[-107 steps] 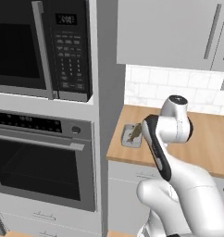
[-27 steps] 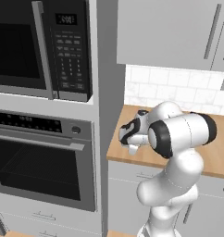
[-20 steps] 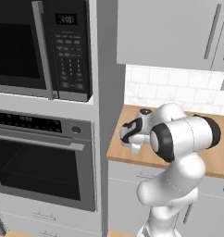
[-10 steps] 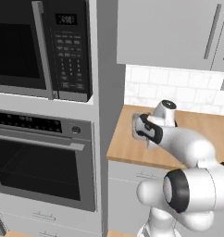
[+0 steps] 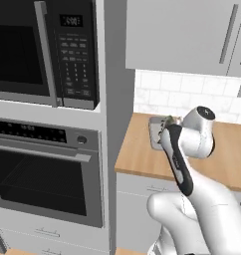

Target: Take the meat container that has the fish and place it on the second highest rack of the freezer. Then take the vegetable container that has the tomato and squash and place it on the highest rack of the freezer.

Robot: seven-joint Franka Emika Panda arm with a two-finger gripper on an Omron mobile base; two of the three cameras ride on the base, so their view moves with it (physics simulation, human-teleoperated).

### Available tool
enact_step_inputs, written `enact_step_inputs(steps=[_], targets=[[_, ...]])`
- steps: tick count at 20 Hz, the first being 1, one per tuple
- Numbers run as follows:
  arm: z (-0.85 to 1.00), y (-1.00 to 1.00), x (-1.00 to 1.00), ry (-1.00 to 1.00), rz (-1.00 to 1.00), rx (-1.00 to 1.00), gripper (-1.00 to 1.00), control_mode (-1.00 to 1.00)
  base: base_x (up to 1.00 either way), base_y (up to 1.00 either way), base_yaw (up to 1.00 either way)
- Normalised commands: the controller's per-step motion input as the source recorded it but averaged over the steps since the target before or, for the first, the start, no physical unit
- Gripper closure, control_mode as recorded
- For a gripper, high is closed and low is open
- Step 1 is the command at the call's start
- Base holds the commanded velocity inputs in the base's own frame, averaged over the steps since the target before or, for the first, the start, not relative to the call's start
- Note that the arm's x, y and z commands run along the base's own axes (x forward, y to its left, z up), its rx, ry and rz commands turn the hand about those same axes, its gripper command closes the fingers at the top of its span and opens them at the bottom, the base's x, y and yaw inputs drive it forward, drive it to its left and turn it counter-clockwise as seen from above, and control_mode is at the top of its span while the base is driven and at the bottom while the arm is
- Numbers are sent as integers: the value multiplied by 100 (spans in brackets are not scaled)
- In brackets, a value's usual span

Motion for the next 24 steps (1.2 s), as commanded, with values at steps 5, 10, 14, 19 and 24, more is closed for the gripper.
enact_step_inputs(steps=[5,10,14,19,24], targets=[[36,-2,-99,-5,0,0,100,-100,0,0,0],[28,-1,-96,-5,0,-1,100,-100,0,0,0],[0,0,0,0,0,0,100,100,-99,0,0],[0,0,0,0,0,0,100,100,-58,49,3],[0,0,0,0,0,0,100,100,-7,98,6]])
